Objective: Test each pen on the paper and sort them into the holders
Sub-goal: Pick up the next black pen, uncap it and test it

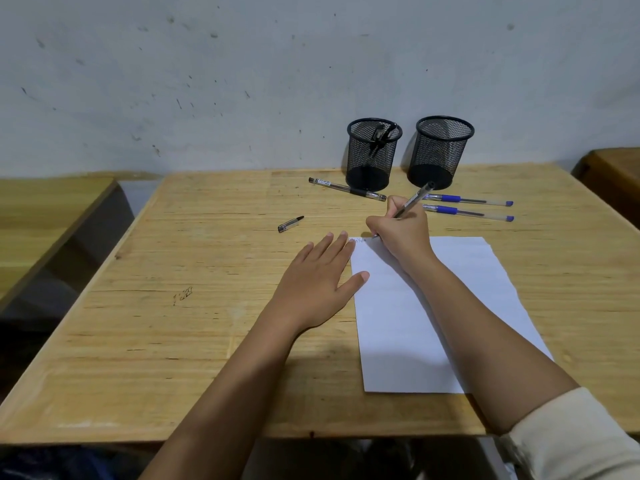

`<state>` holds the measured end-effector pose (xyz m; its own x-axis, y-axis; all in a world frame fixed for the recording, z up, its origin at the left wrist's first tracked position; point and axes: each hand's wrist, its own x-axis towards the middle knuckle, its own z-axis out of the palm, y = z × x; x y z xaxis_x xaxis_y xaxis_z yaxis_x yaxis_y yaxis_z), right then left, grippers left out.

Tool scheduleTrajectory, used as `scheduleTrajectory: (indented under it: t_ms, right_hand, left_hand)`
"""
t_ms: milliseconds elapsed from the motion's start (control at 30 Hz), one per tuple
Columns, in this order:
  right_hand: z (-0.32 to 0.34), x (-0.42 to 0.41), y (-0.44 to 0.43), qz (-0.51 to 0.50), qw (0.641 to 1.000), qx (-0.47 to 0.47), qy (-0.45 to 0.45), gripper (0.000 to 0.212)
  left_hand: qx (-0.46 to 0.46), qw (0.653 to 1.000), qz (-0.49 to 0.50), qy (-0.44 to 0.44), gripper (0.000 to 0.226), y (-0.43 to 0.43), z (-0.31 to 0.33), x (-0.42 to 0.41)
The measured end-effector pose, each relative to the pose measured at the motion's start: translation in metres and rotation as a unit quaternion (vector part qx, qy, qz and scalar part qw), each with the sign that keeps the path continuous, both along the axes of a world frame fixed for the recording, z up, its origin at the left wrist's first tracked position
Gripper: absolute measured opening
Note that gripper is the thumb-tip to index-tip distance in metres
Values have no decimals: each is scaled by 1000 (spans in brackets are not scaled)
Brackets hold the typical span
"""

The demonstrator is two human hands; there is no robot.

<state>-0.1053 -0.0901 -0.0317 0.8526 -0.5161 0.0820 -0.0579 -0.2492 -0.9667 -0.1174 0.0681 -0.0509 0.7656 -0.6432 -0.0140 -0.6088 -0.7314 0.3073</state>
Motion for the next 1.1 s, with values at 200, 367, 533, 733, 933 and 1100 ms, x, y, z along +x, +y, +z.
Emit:
scheduleTrajectory:
  t_ms: [200,367,533,733,933,1100]
  right_hand:
    - [1,0,0,-7,1000,11,10,36]
    - [-1,-1,-1,-24,1000,7,-5,29]
    - [3,-9,-4,-19,986,151,-73,31]
    - [2,-13,-6,13,982,176,-68,15]
    - [3,-12,-6,36,977,185,-99,11]
    - [3,-13,-6,51,976,183,-103,16]
  left_hand:
    - [-9,1000,-1,1,62,1,0,-1]
    - [-15,1000,-3,1,62,1,0,-1]
    - [-26,1000,-1,3,62,2,-1,0]
    - [-30,1000,0,1,62,1,0,-3]
    - [-40,999,1,-4,62,1,0,-2]
    - [-47,999,2,-12,62,1,-2,1]
